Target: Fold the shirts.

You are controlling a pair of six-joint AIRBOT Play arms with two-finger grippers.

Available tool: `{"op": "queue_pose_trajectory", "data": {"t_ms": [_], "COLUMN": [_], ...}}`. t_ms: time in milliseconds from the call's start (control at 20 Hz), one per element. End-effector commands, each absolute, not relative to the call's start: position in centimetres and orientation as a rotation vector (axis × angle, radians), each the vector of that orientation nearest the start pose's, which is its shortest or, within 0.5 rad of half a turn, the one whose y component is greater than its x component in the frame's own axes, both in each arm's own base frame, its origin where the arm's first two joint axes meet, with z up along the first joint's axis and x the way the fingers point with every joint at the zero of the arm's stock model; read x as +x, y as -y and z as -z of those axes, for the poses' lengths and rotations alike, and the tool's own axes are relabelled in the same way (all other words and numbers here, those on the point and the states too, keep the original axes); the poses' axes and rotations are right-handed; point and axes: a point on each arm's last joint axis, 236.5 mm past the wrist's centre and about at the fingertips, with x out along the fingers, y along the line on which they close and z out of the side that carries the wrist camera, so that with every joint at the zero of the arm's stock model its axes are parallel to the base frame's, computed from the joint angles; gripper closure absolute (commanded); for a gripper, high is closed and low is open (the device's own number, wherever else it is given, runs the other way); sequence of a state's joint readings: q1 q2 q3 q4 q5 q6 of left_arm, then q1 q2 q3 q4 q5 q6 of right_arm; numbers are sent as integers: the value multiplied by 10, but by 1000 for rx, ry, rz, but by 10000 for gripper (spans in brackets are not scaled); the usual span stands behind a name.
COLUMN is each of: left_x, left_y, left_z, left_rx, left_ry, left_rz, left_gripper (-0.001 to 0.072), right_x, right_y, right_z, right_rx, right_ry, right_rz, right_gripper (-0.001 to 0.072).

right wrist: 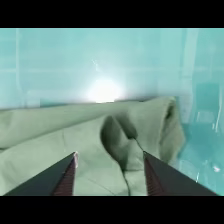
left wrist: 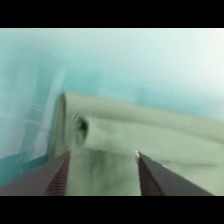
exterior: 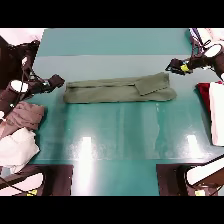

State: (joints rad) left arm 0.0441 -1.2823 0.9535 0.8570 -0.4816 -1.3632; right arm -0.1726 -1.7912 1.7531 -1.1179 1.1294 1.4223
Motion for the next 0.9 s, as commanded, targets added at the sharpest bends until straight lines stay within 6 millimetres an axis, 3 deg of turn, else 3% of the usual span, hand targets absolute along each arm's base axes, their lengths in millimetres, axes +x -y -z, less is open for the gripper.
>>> {"op": "queue_pose_trajectory", "data": {"t_ms": [0, 50, 100, 150, 400, 750, 800, 850], "left_x": [469, 462, 456, 450, 423, 408, 407, 406], "left_y": [72, 78, 83, 87, 102, 110, 112, 116], "left_z": [-38, -35, -31, -28, -18, -14, -15, -15], "left_rx": [-550, -528, -510, -505, -506, -511, -513, -507], "left_ry": [-820, -856, -883, -913, -1032, -1099, -1102, -1102], "left_rz": [183, 219, 244, 263, 331, 369, 373, 381], "left_gripper": [496, 672, 684, 684, 684, 685, 685, 685], "right_x": [520, 510, 500, 493, 489, 487, 486, 489], "right_y": [10, 18, 25, 28, 26, -2, -11, -22], "right_z": [-10, -3, 4, 8, 34, 86, 90, 90], "right_rx": [369, 383, 410, 461, 720, 730, 731, 739], "right_ry": [-1227, -1273, -1317, -1348, -1391, -1483, -1496, -1484], "right_rz": [-231, -233, -243, -263, -369, -421, -439, -482], "right_gripper": [118, 116, 72, 10, 11, 19, 32, 108]}}
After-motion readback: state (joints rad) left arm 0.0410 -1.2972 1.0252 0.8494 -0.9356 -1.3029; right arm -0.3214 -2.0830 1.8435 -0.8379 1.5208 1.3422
